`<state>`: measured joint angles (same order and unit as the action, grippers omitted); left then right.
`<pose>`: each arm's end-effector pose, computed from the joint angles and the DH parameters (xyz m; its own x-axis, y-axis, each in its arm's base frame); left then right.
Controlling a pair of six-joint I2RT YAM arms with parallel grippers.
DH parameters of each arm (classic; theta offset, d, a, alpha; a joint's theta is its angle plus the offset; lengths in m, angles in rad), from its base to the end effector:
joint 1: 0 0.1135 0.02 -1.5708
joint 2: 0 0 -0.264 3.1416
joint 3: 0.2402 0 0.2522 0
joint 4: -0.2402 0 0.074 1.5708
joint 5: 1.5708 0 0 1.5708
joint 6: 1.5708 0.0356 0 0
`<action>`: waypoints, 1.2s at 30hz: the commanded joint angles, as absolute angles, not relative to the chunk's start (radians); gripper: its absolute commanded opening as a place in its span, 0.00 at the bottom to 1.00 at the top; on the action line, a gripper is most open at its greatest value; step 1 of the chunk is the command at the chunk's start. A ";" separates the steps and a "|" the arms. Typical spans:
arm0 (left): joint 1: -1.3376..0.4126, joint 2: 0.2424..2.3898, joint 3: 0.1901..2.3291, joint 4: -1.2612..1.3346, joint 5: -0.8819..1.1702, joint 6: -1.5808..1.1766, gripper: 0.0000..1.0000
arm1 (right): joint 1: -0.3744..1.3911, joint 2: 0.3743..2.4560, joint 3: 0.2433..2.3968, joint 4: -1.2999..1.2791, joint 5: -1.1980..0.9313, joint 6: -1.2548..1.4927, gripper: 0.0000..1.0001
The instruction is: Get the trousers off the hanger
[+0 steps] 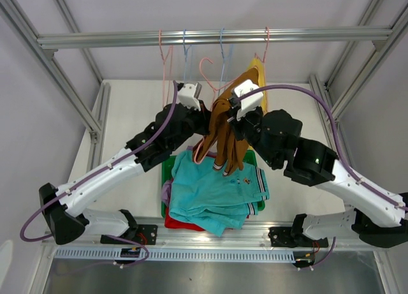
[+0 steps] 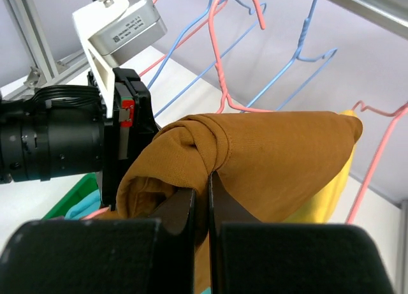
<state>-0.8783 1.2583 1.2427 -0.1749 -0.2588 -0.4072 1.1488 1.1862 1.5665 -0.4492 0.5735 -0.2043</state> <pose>0.1929 -0.2183 0.4004 -0.3421 -0.1872 -0.9208 0.4880 0.8020 -0.3444 0.1117 0.2017 0.4977 0.0829 -0.2315 -0.9693 -0.5390 0.8077 -0.2390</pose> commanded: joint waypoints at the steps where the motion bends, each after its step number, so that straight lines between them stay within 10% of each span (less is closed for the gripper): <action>1: -0.891 1.275 1.267 -0.196 -0.258 -0.373 0.00 | 1.195 1.126 1.690 -0.293 0.621 -0.267 0.00; 36: -0.986 1.417 1.221 -0.126 -0.452 -0.233 0.01 | 1.227 0.907 1.835 -0.544 0.678 -0.288 0.00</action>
